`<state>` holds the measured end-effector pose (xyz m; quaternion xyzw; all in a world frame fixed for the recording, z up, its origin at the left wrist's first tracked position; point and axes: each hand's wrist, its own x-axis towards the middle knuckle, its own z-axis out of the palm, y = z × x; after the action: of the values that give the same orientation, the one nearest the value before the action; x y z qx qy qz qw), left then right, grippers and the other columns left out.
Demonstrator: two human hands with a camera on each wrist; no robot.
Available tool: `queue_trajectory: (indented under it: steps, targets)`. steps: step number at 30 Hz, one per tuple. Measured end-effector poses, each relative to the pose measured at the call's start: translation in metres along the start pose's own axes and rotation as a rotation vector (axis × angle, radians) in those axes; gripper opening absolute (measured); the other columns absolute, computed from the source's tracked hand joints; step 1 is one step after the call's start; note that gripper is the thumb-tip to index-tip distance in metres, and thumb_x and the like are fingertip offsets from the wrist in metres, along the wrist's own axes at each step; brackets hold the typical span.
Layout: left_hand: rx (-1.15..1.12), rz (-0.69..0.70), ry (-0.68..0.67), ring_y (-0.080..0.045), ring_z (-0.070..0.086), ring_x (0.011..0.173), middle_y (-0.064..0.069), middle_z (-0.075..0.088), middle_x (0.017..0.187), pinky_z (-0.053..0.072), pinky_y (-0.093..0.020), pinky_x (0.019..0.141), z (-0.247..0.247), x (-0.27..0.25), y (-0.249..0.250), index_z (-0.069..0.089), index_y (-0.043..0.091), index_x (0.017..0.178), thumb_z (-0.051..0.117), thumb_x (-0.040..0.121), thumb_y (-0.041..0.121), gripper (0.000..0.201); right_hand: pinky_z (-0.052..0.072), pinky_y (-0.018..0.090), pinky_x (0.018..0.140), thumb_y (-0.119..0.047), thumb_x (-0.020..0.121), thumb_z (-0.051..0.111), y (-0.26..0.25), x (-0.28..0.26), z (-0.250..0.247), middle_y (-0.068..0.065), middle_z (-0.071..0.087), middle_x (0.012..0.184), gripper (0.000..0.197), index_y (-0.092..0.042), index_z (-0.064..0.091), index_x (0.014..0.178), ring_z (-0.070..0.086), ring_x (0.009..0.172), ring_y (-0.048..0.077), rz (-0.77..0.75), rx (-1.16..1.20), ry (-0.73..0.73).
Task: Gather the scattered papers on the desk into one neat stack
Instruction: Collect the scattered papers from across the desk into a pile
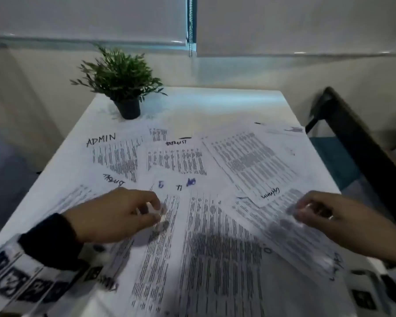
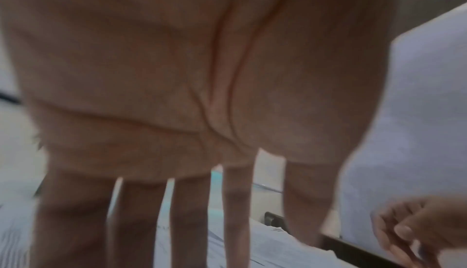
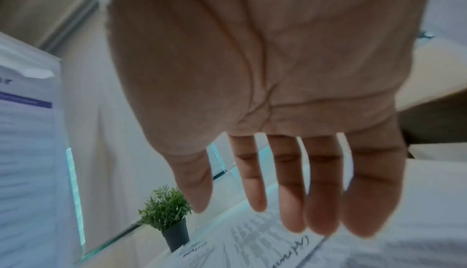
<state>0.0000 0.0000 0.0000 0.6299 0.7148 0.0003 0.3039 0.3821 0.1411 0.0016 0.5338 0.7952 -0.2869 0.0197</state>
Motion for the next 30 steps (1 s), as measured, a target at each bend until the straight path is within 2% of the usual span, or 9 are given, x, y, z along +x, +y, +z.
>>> queue_trajectory:
  steps: [2,6,9,12,14,18,24,27,30]
  targets:
    - [0.069,-0.048,-0.065,0.006,0.066,0.09,0.022,0.069,0.103,0.057,-0.029,0.089,0.005,0.008,-0.008,0.06,0.05,0.118,0.027,0.055,0.103,0.089,0.051,0.018,0.064,-0.071,0.077,0.061,0.012,0.014,0.004,-0.014,0.074,0.079,0.039,-0.037,0.072,0.092,0.068,0.069,0.002,-0.008,-0.061,0.0]
    - [0.189,-0.042,-0.037,0.001,0.065,0.097,0.02,0.069,0.112,0.053,-0.029,0.093,0.013,0.002,0.011,0.06,0.046,0.126,0.05,0.092,0.068,0.042,0.05,0.033,0.084,-0.083,0.067,0.057,0.032,0.034,0.009,-0.006,0.072,0.106,0.063,-0.036,0.066,0.107,0.067,0.092,0.01,0.059,-0.316,-0.056]
    - [0.135,0.004,-0.036,0.002,0.064,0.098,0.019,0.07,0.115,0.052,-0.028,0.094,0.023,0.003,0.028,0.063,0.045,0.124,0.053,0.095,0.063,0.036,0.046,0.032,0.086,-0.091,0.059,0.055,0.047,0.042,0.011,0.003,0.064,0.118,0.081,-0.031,0.059,0.113,0.06,0.103,0.019,0.157,-0.423,-0.075]
    - [0.175,0.008,-0.013,-0.007,0.064,0.1,0.01,0.067,0.125,0.052,-0.032,0.094,0.034,0.017,0.044,0.057,0.041,0.134,0.051,0.097,0.063,0.043,0.049,0.035,0.094,-0.081,0.076,0.062,0.055,0.039,0.015,0.007,0.06,0.133,0.081,-0.026,0.051,0.134,0.059,0.115,0.024,0.241,-0.426,-0.088]
    - [0.215,-0.028,0.02,-0.013,0.066,0.094,-0.001,0.066,0.128,0.053,-0.033,0.092,0.043,0.028,0.053,0.048,0.036,0.146,0.048,0.099,0.062,0.054,0.05,0.035,0.094,-0.075,0.082,0.064,0.055,0.033,0.018,0.003,0.058,0.129,0.082,-0.022,0.046,0.142,0.057,0.111,0.022,0.272,-0.418,-0.074]
    - [0.225,-0.068,0.06,-0.021,0.059,0.085,-0.016,0.062,0.135,0.053,-0.034,0.09,0.06,0.042,0.074,0.033,0.03,0.155,0.04,0.1,0.066,0.066,0.047,0.035,0.084,-0.082,0.073,0.066,0.053,0.02,0.029,-0.002,0.058,0.117,0.084,-0.023,0.048,0.13,0.055,0.103,0.021,0.281,-0.439,-0.033]
    - [0.433,-0.127,0.078,-0.029,0.064,0.116,-0.011,0.061,0.135,0.055,-0.042,0.098,0.081,0.048,0.089,0.042,0.023,0.148,0.049,0.091,0.074,0.077,0.052,0.042,0.095,-0.109,0.038,0.046,0.061,-0.008,0.05,0.008,0.058,0.13,0.105,-0.029,0.046,0.106,0.057,0.119,0.029,0.308,-0.439,0.007]
    - [0.369,-0.151,0.106,-0.032,0.061,0.119,-0.015,0.056,0.139,0.055,-0.044,0.099,0.085,0.049,0.087,0.039,0.022,0.149,0.058,0.09,0.069,0.077,0.048,0.041,0.1,-0.106,0.048,0.049,0.058,-0.021,0.052,0.009,0.055,0.132,0.109,-0.022,0.05,0.118,0.05,0.127,0.028,0.325,-0.451,-0.004]
    - [0.27,-0.156,0.096,-0.032,0.06,0.121,-0.017,0.053,0.143,0.054,-0.043,0.1,0.082,0.052,0.087,0.033,0.022,0.153,0.065,0.089,0.063,0.083,0.047,0.037,0.09,-0.101,0.049,0.054,0.062,-0.023,0.047,0.008,0.062,0.126,0.108,-0.016,0.052,0.117,0.054,0.122,0.024,0.3,-0.398,0.011]
